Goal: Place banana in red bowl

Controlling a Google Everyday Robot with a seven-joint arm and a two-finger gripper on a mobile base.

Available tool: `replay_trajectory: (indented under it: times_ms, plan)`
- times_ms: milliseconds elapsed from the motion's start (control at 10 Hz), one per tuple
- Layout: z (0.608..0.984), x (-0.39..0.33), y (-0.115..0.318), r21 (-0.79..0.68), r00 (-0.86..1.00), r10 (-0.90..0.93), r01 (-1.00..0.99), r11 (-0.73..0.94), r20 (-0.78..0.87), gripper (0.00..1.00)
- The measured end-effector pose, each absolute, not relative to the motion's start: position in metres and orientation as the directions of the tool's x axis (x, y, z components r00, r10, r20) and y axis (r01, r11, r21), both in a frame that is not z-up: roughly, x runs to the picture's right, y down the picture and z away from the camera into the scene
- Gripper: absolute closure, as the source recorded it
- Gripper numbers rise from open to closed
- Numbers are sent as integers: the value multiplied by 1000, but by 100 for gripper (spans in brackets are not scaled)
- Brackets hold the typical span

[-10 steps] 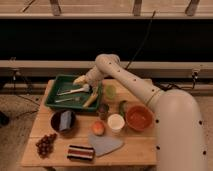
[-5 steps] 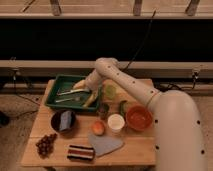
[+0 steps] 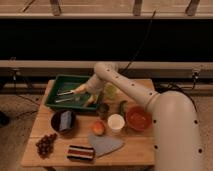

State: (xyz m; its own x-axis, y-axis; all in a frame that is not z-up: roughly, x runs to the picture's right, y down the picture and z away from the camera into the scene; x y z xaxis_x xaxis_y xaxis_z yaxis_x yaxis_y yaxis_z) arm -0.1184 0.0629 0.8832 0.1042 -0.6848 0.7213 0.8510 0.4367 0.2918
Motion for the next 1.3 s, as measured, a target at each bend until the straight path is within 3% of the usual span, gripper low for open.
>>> replay_trajectory:
  times_ms: [1300]
  plan:
    - [918, -122, 59, 283, 83, -714, 882, 378, 695, 20]
